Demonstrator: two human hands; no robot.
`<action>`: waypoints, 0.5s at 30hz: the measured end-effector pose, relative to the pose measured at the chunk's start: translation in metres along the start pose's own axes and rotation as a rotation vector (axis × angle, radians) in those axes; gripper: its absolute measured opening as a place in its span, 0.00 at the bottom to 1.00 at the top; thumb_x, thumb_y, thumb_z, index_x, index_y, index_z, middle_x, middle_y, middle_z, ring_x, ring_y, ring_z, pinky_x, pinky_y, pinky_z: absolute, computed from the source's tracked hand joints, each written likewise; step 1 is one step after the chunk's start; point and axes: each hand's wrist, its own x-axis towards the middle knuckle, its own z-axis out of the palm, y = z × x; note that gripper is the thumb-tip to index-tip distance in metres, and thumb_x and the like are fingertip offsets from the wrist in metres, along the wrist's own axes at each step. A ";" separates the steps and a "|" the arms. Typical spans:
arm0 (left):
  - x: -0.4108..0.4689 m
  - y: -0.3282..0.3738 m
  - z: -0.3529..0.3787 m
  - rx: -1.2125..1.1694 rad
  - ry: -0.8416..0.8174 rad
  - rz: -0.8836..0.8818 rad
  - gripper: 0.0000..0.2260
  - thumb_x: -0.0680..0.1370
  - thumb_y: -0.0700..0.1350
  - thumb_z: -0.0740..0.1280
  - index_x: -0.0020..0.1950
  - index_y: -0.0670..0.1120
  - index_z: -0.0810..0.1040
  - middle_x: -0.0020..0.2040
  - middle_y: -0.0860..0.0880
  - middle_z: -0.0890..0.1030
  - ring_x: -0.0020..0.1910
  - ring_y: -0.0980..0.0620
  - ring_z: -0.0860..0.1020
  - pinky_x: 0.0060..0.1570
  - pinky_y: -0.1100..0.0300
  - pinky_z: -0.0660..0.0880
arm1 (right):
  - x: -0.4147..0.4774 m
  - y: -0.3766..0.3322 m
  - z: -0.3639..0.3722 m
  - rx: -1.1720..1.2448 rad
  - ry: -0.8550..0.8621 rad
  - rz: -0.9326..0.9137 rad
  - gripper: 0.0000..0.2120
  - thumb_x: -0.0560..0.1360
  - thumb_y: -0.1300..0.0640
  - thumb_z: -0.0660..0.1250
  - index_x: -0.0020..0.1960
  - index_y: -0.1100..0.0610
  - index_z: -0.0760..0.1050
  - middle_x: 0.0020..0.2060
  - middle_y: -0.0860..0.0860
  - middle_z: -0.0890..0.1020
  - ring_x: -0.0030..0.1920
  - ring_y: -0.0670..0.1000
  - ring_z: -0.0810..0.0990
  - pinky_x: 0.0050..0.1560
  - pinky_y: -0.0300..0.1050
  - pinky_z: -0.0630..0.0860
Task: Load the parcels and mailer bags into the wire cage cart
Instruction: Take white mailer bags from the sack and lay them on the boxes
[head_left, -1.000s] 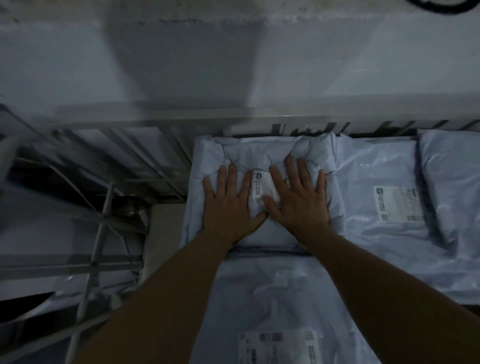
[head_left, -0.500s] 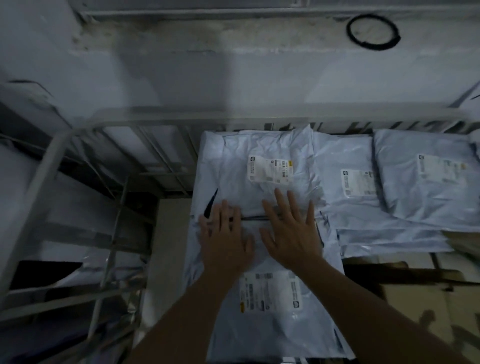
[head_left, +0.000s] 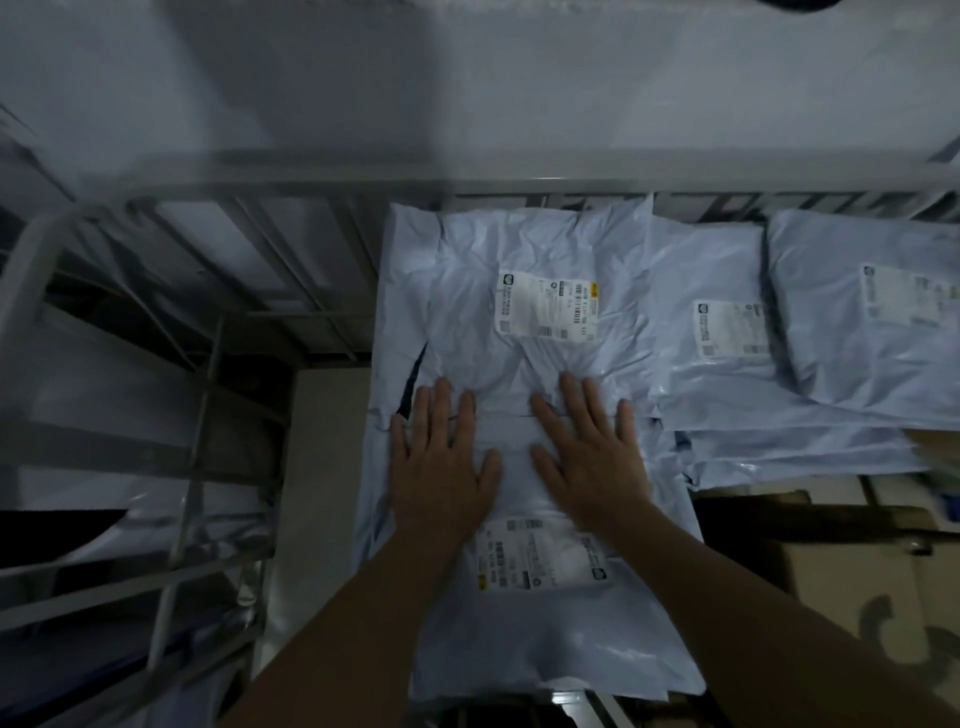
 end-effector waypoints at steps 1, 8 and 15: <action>0.000 0.000 0.001 0.003 0.001 0.003 0.34 0.79 0.63 0.53 0.82 0.48 0.55 0.82 0.43 0.52 0.80 0.42 0.50 0.76 0.39 0.48 | 0.000 -0.001 0.000 0.003 -0.007 0.005 0.31 0.80 0.35 0.48 0.81 0.43 0.50 0.82 0.51 0.45 0.81 0.55 0.43 0.77 0.65 0.45; 0.004 -0.006 -0.009 -0.009 -0.093 0.022 0.35 0.79 0.64 0.49 0.82 0.47 0.54 0.82 0.42 0.51 0.80 0.39 0.51 0.75 0.36 0.51 | -0.001 -0.009 -0.015 0.001 -0.071 0.017 0.32 0.80 0.34 0.45 0.81 0.43 0.47 0.81 0.51 0.43 0.81 0.56 0.42 0.77 0.65 0.44; -0.003 0.040 -0.046 -0.026 -0.202 -0.093 0.39 0.77 0.68 0.46 0.82 0.49 0.38 0.78 0.47 0.30 0.79 0.42 0.35 0.75 0.37 0.40 | -0.100 0.023 -0.053 -0.036 -0.034 -0.070 0.35 0.75 0.30 0.55 0.79 0.42 0.58 0.81 0.51 0.51 0.80 0.56 0.49 0.75 0.67 0.48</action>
